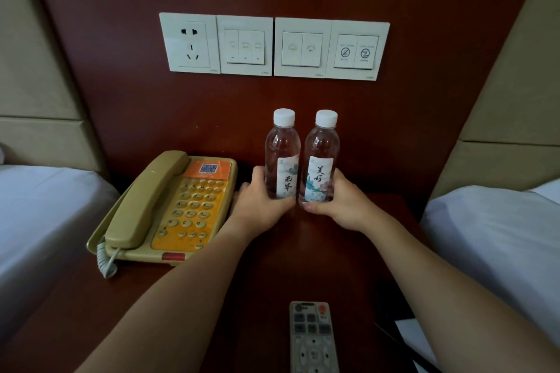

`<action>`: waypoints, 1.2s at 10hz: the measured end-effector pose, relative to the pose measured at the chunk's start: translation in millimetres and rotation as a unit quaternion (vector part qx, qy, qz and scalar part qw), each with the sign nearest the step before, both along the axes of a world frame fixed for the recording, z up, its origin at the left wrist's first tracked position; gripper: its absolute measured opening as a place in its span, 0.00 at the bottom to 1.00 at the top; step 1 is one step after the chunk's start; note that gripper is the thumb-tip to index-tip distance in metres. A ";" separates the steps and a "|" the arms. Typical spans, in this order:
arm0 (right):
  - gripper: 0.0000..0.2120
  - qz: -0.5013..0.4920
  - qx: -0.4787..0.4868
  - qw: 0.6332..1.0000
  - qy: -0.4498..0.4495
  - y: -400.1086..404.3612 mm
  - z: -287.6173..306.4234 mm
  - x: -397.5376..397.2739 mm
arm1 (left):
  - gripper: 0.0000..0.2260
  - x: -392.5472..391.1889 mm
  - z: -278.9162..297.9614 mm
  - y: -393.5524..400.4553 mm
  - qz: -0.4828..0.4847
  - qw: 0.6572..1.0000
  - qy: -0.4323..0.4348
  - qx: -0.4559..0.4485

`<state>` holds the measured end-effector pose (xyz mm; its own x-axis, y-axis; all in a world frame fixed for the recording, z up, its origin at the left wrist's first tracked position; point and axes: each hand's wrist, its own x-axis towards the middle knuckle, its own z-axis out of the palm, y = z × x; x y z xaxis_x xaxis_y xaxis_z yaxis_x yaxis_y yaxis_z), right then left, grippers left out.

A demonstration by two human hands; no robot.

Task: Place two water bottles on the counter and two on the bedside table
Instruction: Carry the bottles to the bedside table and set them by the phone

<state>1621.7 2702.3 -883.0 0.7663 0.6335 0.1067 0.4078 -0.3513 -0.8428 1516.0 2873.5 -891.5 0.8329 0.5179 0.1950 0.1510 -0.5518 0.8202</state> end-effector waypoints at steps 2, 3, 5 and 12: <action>0.35 0.023 -0.023 0.999 -0.005 -0.1 2.7 2.1 | 0.27 2.8 -2.4 3.0 -0.024 1.000 0.001 -0.011; 0.35 0.033 -0.042 0.999 -0.007 0.2 4.6 4.8 | 0.28 5.7 -2.3 4.1 -0.016 0.999 0.029 0.009; 0.32 0.018 -0.031 0.999 -0.003 2.5 -0.1 4.4 | 0.27 7.6 -4.4 6.1 0.003 0.998 0.050 0.028; 0.26 -0.114 0.109 0.970 -0.184 -78.5 145.7 -75.1 | 0.50 6.0 -9.5 2.9 0.012 1.000 -0.010 0.024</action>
